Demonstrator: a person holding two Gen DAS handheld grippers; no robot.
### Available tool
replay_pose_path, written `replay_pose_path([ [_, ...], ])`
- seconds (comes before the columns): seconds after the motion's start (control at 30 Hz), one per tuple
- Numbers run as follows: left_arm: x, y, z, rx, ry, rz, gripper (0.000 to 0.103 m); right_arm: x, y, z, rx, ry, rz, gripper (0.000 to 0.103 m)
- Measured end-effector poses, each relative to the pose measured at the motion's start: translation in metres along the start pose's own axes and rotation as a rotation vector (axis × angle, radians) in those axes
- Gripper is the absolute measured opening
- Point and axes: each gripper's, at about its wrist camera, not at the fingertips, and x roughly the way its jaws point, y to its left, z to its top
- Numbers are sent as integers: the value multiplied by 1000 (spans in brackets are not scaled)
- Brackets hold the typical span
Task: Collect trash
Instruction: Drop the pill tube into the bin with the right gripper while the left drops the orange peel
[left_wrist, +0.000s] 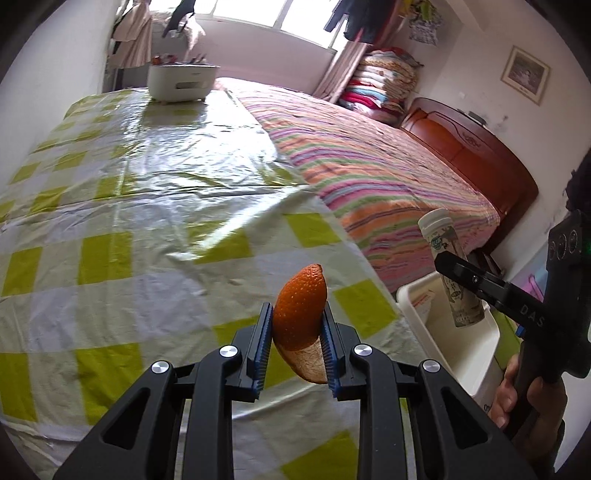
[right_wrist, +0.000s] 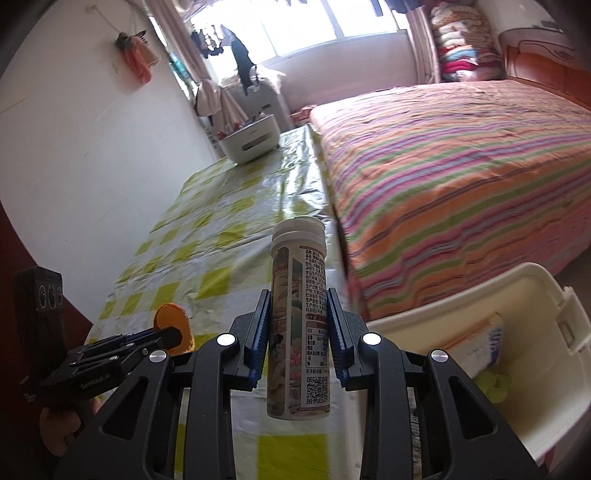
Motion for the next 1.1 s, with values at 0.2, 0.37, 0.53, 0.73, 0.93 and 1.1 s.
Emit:
replay_pose_path([
  [0.2,8,-23,-1,33,15,-11,24,-16,-19,-6,34,-21,-33,28],
  [0.37,11,-43,-1,58,18,-24,24,-31,-35,-10,61,-44,-62,28],
  [0.53,15,-67,-4,97,26,-40,24,-45,-56,-16,78,-67,-122,30],
  [0.73,19,-95,-7,148,33,-53,24,-60,-79,-23,131,-94,-164,30],
  [0.93,25,-118,-12,192,44,-71,24,-67,-92,-24,176,-116,-185,30],
  [1.1,28,-131,-17,221,53,-75,24,-77,-95,-23,207,-160,-196,36],
])
